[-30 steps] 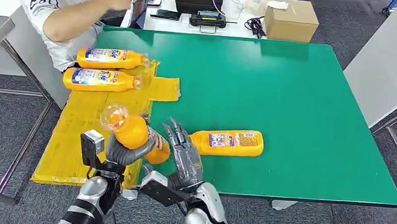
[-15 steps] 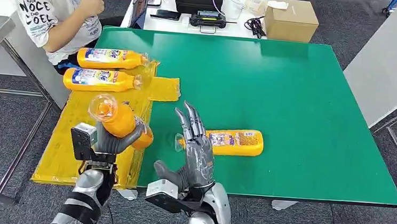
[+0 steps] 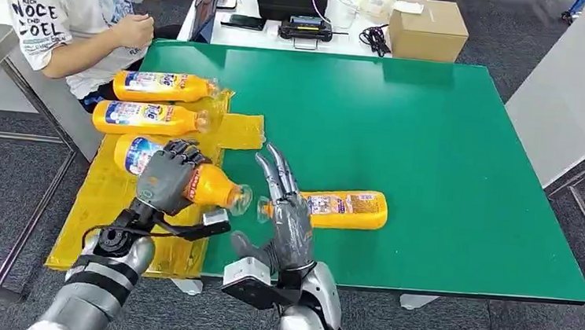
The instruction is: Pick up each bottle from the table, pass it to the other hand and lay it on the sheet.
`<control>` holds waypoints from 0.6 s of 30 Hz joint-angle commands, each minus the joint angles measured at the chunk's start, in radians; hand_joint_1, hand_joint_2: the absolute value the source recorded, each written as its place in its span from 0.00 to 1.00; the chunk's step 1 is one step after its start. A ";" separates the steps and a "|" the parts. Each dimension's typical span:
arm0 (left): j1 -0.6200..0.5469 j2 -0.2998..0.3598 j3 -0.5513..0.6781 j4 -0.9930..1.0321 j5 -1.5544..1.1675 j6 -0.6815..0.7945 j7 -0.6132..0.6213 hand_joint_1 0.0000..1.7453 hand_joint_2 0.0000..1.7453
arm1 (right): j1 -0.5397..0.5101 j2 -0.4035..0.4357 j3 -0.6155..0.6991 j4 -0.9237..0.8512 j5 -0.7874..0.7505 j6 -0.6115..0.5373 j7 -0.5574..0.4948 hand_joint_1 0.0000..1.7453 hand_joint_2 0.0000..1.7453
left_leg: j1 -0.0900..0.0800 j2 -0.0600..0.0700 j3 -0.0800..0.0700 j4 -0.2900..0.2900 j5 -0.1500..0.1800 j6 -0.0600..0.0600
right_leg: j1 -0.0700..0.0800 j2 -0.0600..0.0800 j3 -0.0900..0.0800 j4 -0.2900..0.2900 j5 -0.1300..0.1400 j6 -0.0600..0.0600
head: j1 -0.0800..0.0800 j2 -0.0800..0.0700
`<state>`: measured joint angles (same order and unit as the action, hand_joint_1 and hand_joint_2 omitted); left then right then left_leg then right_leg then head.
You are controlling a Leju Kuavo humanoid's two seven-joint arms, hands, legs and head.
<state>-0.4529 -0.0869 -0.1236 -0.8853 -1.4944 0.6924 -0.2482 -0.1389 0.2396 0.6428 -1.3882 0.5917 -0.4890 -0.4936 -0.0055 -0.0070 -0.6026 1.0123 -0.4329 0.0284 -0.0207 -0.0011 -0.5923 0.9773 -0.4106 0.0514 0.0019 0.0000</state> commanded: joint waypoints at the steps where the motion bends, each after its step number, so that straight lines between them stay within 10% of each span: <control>1: -0.138 0.098 -0.057 0.279 -0.075 0.006 0.064 1.00 1.00 | -0.030 -0.042 0.018 0.001 -0.009 0.017 0.001 0.00 0.00 | 0.002 0.001 0.005 0.000 -0.002 -0.002 | 0.002 0.000 0.005 -0.001 -0.001 -0.003 | 0.000 0.000; 18: -0.130 0.101 -0.011 0.419 0.105 -0.120 0.001 1.00 1.00 | 0.005 -0.045 0.006 -0.001 -0.007 0.056 0.012 0.00 0.00 | 0.001 -0.001 0.002 -0.001 -0.001 -0.001 | 0.001 0.000 0.002 -0.001 -0.001 -0.001 | 0.000 0.000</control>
<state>-0.5364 -0.0096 -0.1328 -0.5795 -1.4134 0.6073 -0.2438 -0.1254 0.2365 0.6424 -1.4088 0.5879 -0.4452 -0.4845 -0.0053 -0.0085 -0.6030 1.0123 -0.4330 0.0283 -0.0205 -0.0012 -0.5923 0.9772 -0.4107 0.0514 0.0023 0.0000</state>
